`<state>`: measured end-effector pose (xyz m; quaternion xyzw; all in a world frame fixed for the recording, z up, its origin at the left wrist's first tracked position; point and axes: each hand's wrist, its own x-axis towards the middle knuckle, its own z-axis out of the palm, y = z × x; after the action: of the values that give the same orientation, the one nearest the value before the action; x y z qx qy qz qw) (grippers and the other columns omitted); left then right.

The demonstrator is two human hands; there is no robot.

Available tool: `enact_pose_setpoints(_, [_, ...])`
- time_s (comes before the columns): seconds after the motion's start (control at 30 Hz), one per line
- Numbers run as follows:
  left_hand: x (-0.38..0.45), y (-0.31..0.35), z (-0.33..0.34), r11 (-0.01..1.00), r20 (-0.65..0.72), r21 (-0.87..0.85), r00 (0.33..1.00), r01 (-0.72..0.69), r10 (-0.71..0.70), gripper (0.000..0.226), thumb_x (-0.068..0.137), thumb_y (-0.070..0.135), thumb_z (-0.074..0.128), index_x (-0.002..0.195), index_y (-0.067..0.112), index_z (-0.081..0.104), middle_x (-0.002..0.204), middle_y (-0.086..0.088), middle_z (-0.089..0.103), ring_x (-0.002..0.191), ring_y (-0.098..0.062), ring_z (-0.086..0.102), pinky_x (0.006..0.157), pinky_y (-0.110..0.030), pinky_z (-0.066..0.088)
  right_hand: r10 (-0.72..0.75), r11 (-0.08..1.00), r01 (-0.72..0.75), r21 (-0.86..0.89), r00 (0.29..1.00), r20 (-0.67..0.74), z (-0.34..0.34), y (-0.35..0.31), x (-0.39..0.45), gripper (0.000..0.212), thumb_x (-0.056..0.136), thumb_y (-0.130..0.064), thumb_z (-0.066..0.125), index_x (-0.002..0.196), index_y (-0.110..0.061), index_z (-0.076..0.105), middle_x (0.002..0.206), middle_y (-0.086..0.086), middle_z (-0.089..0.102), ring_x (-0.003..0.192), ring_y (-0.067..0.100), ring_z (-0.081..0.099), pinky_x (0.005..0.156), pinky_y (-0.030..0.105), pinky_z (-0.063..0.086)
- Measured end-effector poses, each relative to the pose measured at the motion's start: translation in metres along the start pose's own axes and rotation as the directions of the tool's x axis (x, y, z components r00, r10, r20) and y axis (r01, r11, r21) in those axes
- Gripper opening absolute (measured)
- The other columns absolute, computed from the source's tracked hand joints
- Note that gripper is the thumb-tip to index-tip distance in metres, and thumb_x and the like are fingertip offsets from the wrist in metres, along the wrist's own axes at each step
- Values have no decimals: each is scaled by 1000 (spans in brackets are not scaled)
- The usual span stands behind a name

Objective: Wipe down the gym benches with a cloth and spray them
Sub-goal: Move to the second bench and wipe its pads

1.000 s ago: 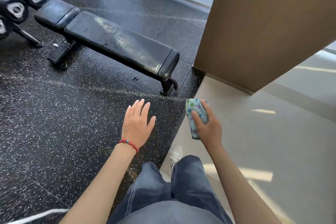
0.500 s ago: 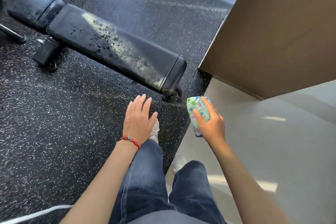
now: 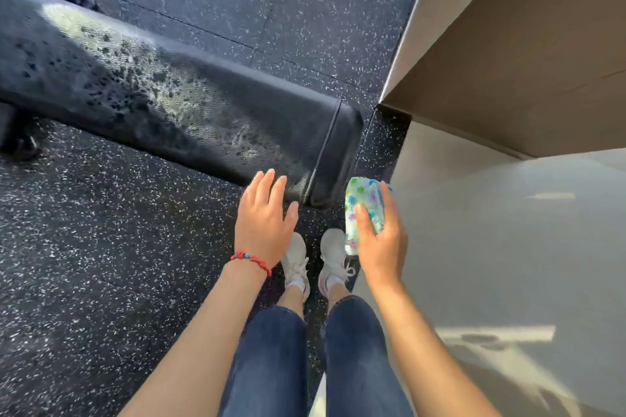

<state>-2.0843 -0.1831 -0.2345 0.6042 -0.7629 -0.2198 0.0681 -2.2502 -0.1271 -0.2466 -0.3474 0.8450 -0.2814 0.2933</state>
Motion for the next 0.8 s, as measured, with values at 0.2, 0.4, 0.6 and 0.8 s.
enact_pose_setpoints(0.2, [56, -43, 77, 997, -2, 46, 998, -64, 64, 43, 86, 11, 63, 125, -5, 53, 133, -25, 49, 126, -42, 42, 100, -57, 38, 42, 999, -42, 9, 998, -41, 86, 42, 42, 49, 89, -37, 55, 135, -31, 39, 111, 1, 57, 100, 10, 46, 72, 9, 28])
enact_pose_setpoints(0.4, [82, -77, 131, 989, -101, 123, 990, -86, 98, 44, 89, 18, 45, 128, 0, 52, 137, -21, 47, 129, -39, 40, 104, -58, 32, -93, 985, 81, -150, 993, -72, 147, 61, 62, 48, 87, -41, 49, 130, -26, 36, 91, 8, 54, 78, 29, 56, 58, 25, 42])
enact_pose_setpoints(0.6, [84, -94, 157, 978, -181, 191, 976, -88, 123, 46, 91, 20, 44, 136, 7, 43, 143, -15, 40, 135, -30, 30, 109, -52, 23, -205, 954, 166, -249, 969, -139, 153, 41, 112, 45, 87, -42, 47, 127, -25, 40, 90, 12, 52, 73, 30, 53, 59, 26, 34])
enact_pose_setpoints(0.8, [83, -97, 160, 979, -200, 179, 971, -95, 131, 45, 95, 25, 38, 136, 8, 43, 143, -14, 39, 135, -29, 27, 110, -49, 19, -199, 950, 138, -281, 958, -206, 159, 9, 188, 46, 90, -37, 49, 132, -18, 44, 104, 17, 53, 89, 33, 53, 67, 36, 44])
